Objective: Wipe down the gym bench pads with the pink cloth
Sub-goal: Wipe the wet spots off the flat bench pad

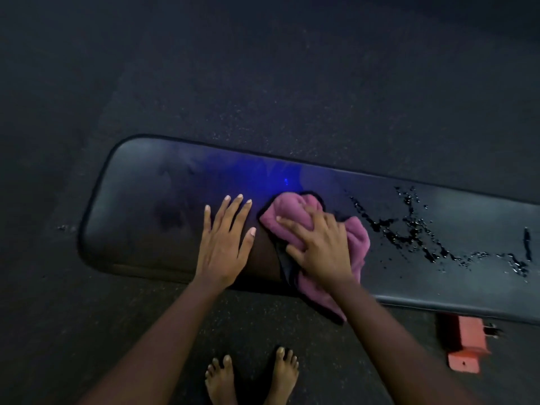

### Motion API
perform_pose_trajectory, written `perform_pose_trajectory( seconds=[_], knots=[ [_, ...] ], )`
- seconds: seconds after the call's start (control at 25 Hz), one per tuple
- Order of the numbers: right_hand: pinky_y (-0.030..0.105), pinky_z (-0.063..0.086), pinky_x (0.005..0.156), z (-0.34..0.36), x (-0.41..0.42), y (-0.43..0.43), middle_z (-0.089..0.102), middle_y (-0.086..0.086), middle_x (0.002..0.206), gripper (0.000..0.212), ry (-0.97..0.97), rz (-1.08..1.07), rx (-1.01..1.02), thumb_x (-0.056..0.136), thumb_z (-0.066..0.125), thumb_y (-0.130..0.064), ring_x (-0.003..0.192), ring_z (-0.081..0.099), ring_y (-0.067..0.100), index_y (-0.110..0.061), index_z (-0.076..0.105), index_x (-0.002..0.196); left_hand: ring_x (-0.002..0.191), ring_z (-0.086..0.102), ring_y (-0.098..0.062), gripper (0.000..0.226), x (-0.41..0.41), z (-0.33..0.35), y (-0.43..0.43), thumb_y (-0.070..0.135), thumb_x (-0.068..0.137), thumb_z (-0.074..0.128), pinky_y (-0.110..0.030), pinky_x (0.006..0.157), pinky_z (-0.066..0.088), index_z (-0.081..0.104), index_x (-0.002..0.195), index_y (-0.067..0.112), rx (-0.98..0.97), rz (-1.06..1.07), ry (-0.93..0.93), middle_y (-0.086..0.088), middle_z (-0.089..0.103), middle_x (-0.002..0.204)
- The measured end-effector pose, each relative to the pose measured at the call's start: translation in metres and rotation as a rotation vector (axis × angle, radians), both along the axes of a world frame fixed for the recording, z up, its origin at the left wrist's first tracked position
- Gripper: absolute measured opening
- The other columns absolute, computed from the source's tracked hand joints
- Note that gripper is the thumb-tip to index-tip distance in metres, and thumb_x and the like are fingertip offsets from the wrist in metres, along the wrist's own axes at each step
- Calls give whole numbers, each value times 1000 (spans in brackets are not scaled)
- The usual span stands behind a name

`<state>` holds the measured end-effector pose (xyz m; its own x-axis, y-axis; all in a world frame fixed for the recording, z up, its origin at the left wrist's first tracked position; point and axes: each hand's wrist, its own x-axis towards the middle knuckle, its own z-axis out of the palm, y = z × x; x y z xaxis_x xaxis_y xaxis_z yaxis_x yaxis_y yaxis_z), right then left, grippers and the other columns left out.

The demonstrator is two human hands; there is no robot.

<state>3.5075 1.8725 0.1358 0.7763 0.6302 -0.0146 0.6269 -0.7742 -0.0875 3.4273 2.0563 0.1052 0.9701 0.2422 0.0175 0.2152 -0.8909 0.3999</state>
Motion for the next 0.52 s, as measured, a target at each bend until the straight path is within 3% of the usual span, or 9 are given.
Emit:
perform_pose_trajectory(
  seconds=[0.08,0.2,0.32,0.52],
  knots=[
    [41,43,71,3,48,0,51,9,126,44,-6,-53,-4,77,45,-47,94,52,31,-43,57,119,144,19,-20,57,16,1,-16,41,93,22,-44,117,3,32,144,18,16,-5,2,-4,32,152],
    [43,39,85,3,111,-7,39,7,138,44,29,-119,-35,85,50,-44,110,44,29,-45,48,129,144,18,-21,58,34,0,-42,45,94,19,-43,117,1,27,146,19,78,-55,45,-5,29,153],
    [45,38,91,3,152,-12,43,7,132,44,51,-214,1,86,51,-43,114,44,30,-44,47,130,144,19,-25,59,34,-7,-48,50,95,16,-45,115,6,22,146,22,240,-110,80,-6,29,153],
    [42,40,83,0,132,-40,44,6,136,46,8,-185,40,81,46,-43,107,48,29,-44,50,127,143,15,-24,61,36,-8,-47,52,93,20,-45,115,6,19,147,24,266,-116,97,-7,27,154]
  ],
)
